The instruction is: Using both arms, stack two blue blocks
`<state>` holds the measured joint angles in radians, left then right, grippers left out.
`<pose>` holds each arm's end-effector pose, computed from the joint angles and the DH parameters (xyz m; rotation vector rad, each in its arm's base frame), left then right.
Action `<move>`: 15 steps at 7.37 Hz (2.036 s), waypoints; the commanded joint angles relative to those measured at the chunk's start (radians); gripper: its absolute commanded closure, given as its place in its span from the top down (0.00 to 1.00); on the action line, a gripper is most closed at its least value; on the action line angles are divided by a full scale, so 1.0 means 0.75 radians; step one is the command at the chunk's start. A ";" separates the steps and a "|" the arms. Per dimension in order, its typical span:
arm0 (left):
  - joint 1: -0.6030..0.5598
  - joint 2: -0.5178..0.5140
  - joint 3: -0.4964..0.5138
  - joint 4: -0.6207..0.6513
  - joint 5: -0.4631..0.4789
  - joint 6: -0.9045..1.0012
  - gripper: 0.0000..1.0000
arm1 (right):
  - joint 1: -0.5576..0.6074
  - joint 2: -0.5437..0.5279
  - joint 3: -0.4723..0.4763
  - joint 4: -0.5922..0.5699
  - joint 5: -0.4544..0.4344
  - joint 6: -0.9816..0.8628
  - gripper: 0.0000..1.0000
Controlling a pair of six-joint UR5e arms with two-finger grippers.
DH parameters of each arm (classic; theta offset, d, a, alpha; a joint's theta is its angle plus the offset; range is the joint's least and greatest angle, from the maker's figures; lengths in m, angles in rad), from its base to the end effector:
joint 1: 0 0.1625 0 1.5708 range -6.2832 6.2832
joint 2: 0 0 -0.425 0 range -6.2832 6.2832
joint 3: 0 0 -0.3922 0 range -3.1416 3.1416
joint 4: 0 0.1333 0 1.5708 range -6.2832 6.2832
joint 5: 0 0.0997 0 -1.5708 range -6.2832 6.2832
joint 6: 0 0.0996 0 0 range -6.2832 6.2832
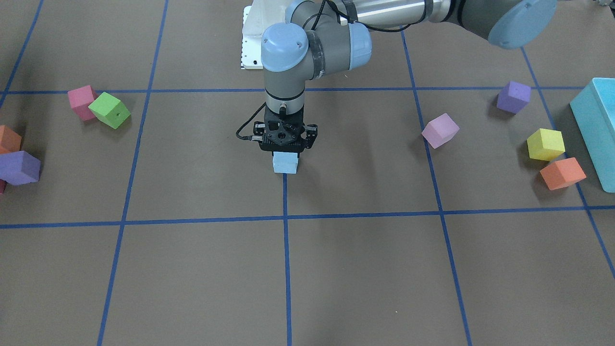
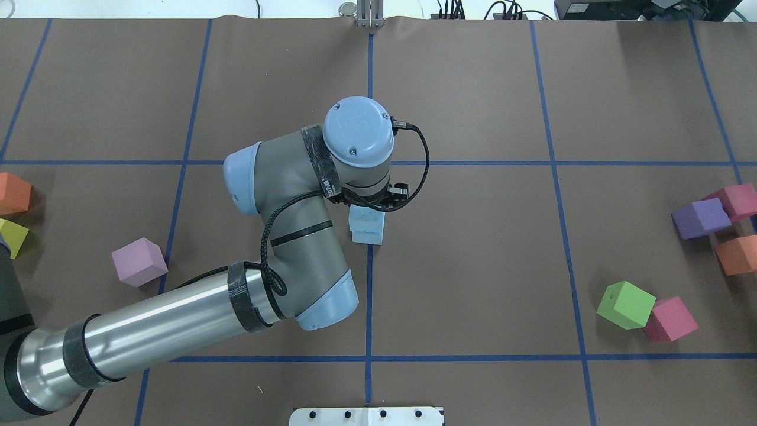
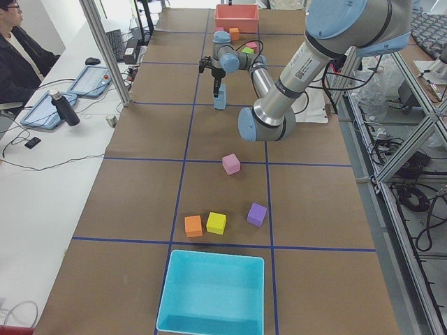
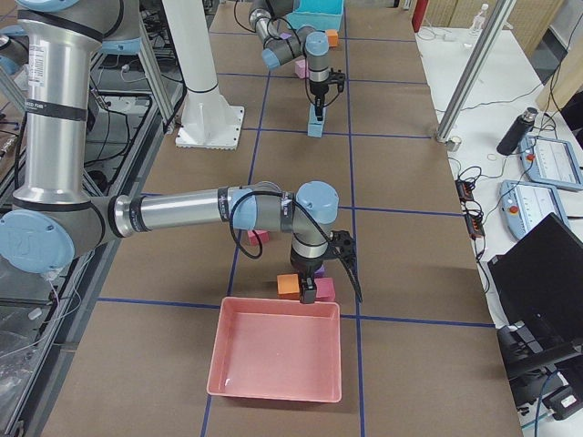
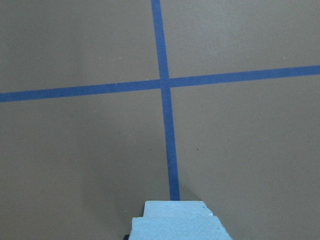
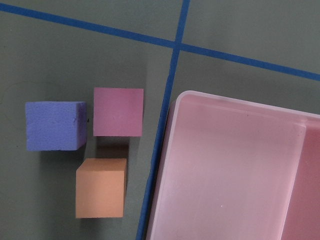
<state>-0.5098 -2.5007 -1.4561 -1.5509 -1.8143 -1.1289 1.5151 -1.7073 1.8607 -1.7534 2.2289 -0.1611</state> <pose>0.5999 -0.4606 0.1276 0.1575 0.8087 0.0328 0.0485 -0.4305 0.6053 0.0066 -0.6598 -0.1993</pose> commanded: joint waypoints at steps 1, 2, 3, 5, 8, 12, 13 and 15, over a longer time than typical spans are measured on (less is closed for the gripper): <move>0.003 0.002 0.009 0.000 -0.001 0.002 0.24 | -0.001 0.000 0.000 -0.002 0.000 0.000 1.00; 0.003 0.002 0.013 0.000 -0.001 0.010 0.31 | -0.001 0.000 0.000 -0.002 0.000 0.000 1.00; 0.003 0.000 0.013 -0.002 -0.001 0.012 0.49 | 0.001 0.000 -0.004 -0.002 0.000 0.000 1.00; 0.003 0.000 0.011 -0.020 -0.001 0.012 0.83 | -0.001 0.000 -0.008 0.000 0.000 0.000 1.00; -0.001 0.007 -0.012 -0.059 -0.003 0.012 0.97 | -0.001 0.000 -0.010 0.000 0.000 0.000 1.00; -0.224 0.130 -0.250 0.053 -0.215 0.107 0.98 | -0.001 0.000 -0.010 0.000 0.000 -0.002 1.00; -0.307 0.251 -0.360 0.108 -0.246 0.280 0.98 | 0.001 0.000 -0.014 0.000 0.000 -0.004 1.00; -0.483 0.492 -0.461 0.119 -0.331 0.618 0.98 | -0.001 0.000 -0.016 0.000 0.020 -0.020 1.00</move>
<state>-0.7837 -2.2453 -1.7500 -1.4713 -2.0224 -0.8276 1.5144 -1.7073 1.8495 -1.7533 2.2342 -0.1679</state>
